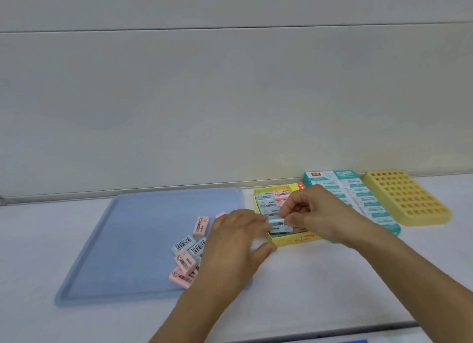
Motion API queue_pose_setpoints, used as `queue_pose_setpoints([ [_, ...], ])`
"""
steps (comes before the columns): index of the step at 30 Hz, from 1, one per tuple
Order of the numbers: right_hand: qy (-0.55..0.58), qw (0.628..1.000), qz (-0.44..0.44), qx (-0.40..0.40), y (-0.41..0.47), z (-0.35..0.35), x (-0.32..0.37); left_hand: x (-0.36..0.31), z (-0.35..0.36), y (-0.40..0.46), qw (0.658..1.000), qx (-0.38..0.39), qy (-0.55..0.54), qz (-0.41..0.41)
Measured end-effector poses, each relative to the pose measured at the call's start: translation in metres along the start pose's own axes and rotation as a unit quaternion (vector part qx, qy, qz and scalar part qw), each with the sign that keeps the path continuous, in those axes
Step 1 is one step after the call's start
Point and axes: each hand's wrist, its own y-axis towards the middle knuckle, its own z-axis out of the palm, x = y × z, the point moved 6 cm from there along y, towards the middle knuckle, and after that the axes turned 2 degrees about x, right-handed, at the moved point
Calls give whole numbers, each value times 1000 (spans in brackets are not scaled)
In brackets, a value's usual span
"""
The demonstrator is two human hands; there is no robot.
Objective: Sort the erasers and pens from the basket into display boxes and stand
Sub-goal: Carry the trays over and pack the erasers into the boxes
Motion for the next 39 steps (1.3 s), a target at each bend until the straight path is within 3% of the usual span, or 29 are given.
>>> queue_pose_setpoints([
  [7,-120,991,-1,51,7,5,4,-4,12,6,990,21,134,48],
  [19,-235,966,-62,94,10,15,7,1,21,7,991,19,129,18],
  [22,-281,956,-76,45,7,6,14,1,21,7,992,18,123,15],
  [26,-182,981,-38,-56,3,-11,10,2,22,8,992,27,119,5],
  [30,-22,999,20,-26,2,-1,-2,2,23,7,994,35,104,-5],
  [32,-8,1000,19,-17,2,4,-5,1,22,7,994,32,101,-5],
  [39,-251,966,1,-65,-1,1,-6,1,21,7,995,30,92,-7],
])
